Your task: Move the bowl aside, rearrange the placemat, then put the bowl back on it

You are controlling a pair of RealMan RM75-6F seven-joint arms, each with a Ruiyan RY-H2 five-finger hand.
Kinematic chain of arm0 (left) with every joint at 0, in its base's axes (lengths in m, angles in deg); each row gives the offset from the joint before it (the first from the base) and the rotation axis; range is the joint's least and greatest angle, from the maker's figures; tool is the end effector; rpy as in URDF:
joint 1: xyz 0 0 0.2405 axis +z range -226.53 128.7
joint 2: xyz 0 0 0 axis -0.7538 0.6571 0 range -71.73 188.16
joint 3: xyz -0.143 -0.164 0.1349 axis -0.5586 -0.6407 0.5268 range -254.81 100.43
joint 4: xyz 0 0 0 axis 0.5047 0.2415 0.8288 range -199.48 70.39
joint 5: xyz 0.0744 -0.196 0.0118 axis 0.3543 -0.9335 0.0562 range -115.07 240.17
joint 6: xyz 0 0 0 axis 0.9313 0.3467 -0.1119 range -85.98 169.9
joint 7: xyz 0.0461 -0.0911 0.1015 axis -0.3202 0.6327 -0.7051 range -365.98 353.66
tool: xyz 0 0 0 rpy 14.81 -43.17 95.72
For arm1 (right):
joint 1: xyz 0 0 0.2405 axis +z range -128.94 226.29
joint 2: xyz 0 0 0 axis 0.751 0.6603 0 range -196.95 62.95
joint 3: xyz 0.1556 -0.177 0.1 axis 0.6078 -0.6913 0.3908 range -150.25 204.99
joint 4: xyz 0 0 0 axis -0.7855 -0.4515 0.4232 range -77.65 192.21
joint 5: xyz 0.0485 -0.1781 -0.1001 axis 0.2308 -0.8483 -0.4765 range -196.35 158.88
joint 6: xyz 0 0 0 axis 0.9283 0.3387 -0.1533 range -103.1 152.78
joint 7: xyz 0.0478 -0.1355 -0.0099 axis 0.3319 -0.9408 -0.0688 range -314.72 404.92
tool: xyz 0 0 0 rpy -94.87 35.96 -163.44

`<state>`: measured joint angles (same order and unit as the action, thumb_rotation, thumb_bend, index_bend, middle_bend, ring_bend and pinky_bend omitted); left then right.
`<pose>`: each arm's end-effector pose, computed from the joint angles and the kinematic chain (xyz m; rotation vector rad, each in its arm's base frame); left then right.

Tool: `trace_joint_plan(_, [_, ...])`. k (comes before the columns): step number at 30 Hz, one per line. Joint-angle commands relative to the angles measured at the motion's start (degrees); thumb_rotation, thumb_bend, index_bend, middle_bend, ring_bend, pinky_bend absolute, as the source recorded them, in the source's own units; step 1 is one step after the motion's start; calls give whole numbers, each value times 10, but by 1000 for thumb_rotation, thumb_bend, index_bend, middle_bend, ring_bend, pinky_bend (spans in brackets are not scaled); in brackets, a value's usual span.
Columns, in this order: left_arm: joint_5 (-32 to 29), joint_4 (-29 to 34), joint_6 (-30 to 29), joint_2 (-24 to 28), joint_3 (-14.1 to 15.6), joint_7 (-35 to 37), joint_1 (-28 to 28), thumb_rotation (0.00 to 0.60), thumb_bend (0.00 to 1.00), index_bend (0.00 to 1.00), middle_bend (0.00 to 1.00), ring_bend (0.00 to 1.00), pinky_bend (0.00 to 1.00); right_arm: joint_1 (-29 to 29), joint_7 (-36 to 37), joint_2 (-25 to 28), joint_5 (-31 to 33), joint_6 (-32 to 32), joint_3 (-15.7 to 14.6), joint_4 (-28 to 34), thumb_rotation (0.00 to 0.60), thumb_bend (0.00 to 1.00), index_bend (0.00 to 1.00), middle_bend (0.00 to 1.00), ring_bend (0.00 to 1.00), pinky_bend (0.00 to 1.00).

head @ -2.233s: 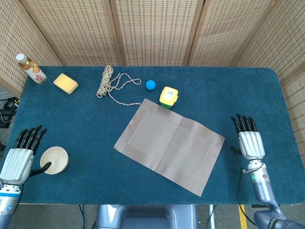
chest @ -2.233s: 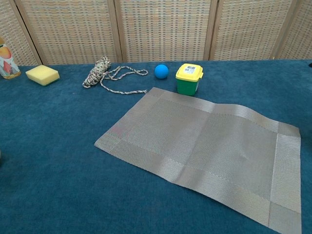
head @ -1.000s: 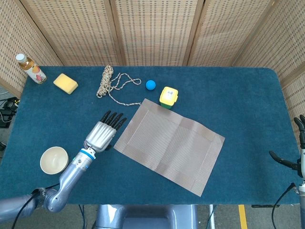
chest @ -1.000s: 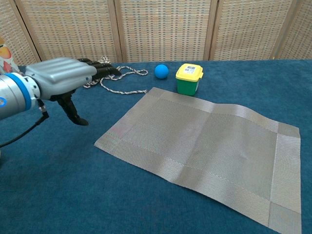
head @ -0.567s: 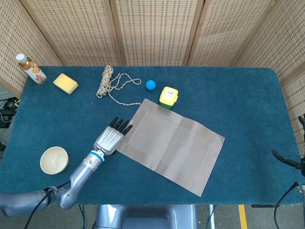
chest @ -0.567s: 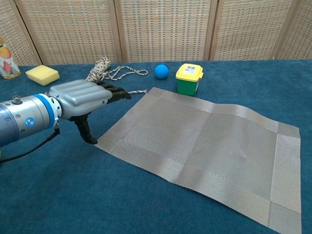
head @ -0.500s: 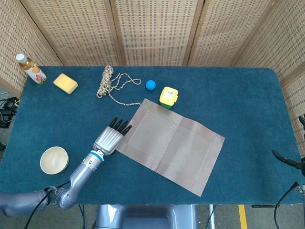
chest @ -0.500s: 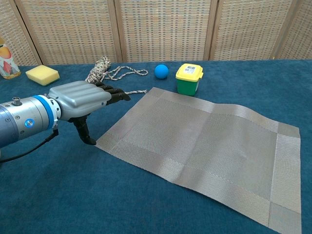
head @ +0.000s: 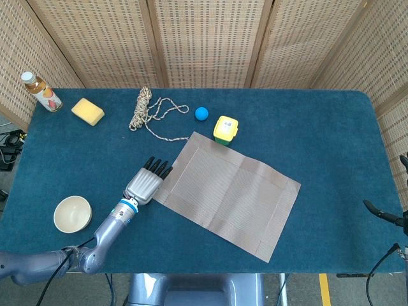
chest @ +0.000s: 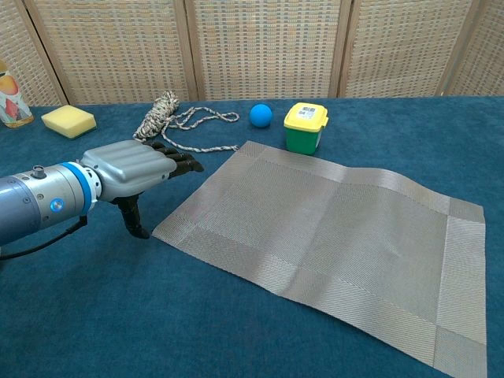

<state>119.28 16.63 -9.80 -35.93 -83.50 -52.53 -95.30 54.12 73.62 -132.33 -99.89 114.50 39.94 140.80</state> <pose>-0.1454 0.3344 -0.0589 -2.0770 -0.5764 -0.5724 -0.3267 -0.2159 0.2111 1.0437 -0.9727 1.3477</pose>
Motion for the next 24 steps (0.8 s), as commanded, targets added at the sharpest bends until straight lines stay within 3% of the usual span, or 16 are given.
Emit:
trace_joint_plan(1, [-4, -5, 3, -4, 3, 0, -3, 600, 0, 1, 0, 0, 0, 0, 1, 0, 1, -1, 1, 0, 600, 231, 0, 0, 0, 0])
trace_joint_plan(14, [-3, -45, 5, -35, 16, -3, -17, 600, 5, 19, 0, 0, 0, -1, 9, 1, 0, -1, 2, -1, 600, 230, 0, 0, 0, 0])
trace_joint_plan(24, [76, -79, -28, -58, 21, 67, -12, 600, 271, 104, 0, 0, 0, -1, 14, 2, -1, -3, 3, 0, 600, 231, 0, 0, 0, 0])
